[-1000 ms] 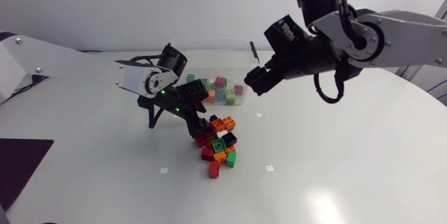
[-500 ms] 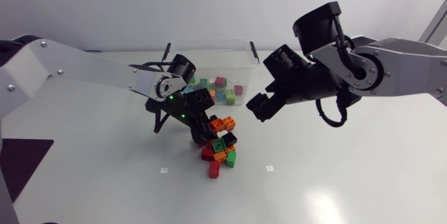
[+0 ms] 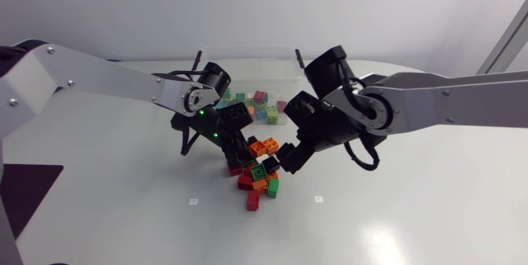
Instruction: Place the duplo bricks in the container
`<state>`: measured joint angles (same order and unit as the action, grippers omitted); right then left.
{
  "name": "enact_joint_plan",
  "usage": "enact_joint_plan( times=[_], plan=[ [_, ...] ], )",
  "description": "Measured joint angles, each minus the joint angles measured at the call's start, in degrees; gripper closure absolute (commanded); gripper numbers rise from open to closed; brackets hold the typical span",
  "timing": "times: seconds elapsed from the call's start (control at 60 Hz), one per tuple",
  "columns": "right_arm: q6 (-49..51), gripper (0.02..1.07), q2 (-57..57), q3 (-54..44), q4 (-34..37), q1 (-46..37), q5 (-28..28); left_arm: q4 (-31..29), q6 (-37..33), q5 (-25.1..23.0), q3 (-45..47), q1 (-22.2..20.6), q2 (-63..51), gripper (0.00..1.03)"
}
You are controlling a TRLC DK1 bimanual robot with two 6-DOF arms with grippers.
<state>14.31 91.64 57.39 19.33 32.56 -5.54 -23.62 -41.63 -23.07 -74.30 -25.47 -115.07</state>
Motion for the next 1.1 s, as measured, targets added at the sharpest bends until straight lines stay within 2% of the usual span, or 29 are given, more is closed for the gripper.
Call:
enact_joint_plan(
  times=[0.25, 0.7, 1.1],
  plan=[
    [-1.73, 0.16, 5.49, 1.62, 1.57, 2.03, 2.38, -1.84, 0.0, -1.46, 0.87, 1.73, 4.37, 0.76],
    [-3.21, 0.16, 12.33, 7.45, 4.07, 4.07, 5.99, -3.04, 1.53, -3.5, 0.87, 1.86, 15.21, 0.76],
    [-3.67, 0.16, 14.6, 9.88, 5.16, 4.11, 6.47, -4.35, 1.86, -3.52, 0.87, 1.86, 19.15, 0.76]
  ],
)
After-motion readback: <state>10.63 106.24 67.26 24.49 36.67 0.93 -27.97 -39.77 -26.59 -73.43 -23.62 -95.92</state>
